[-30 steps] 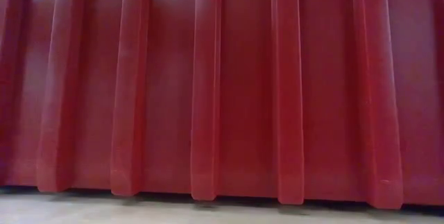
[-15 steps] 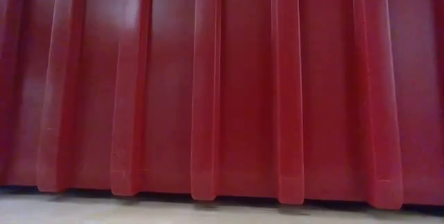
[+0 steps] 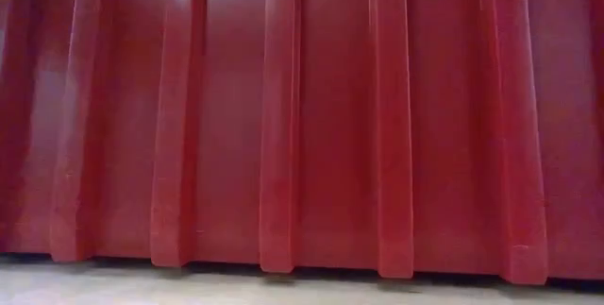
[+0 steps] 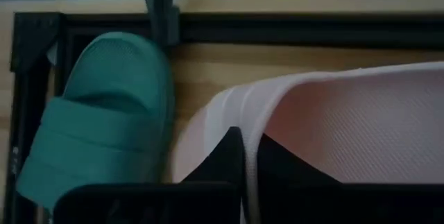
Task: Pick and place slides into bin
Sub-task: Stack the pink slide on top of the pink slide in the red bin
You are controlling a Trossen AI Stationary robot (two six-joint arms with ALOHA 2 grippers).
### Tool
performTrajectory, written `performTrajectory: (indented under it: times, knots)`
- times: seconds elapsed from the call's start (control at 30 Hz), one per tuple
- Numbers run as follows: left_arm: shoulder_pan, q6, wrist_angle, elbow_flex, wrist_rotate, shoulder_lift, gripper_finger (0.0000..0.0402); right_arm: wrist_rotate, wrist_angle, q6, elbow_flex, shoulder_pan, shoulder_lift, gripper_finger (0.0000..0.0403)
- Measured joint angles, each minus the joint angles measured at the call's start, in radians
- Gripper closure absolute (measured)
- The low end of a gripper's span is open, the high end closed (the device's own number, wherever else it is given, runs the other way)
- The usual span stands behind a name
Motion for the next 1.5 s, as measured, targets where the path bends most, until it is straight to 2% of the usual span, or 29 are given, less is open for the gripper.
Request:
performTrajectory:
  times: [0.2, 0.37, 0.5, 0.7, 0.87, 1.1, 1.2, 1.37, 1.5]
  knots:
    - [-0.031, 0.063, 0.009, 0.135, 0.081, -0.115, 0.0390, 0.008, 0.010, -0.187, 0.000, 0.013, -0.092, 0.0023]
    - [-0.029, 0.174, 0.002, 0.270, 0.310, -0.178, 0.0388, 0.008, 0.037, -0.368, 0.000, 0.067, -0.153, 0.0023]
    - [-0.027, 0.233, 0.003, 0.379, 0.491, -0.191, 0.0390, -0.002, 0.042, -0.421, 0.000, 0.144, -0.178, 0.0023]
    - [-0.038, 0.278, 0.092, 0.502, 0.653, -0.192, 0.0383, -0.008, 0.048, -0.411, 0.000, 0.325, -0.170, 0.0013]
    - [-0.060, 0.281, 0.165, 0.526, 0.765, -0.191, 0.0390, 0.074, 0.142, -0.348, 0.000, 0.478, -0.131, 0.0005]
    - [-0.132, 0.385, 0.075, 0.524, 0.871, -0.232, 0.0390, 0.263, 0.244, -0.265, 0.000, 0.657, -0.082, 0.0006]
    - [-0.169, 0.422, 0.082, 0.524, 0.954, -0.278, 0.0390, 0.325, 0.247, -0.222, 0.000, 0.714, -0.076, 0.0006]
    - [-0.225, 0.498, 0.014, 0.525, 1.123, -0.338, 0.0389, 0.337, 0.247, -0.206, 0.000, 0.822, -0.077, 0.0005]
    - [-0.283, 0.588, -0.129, 0.525, 1.138, -0.345, 0.0391, 0.339, 0.245, -0.110, 0.000, 0.907, -0.079, 0.0007]
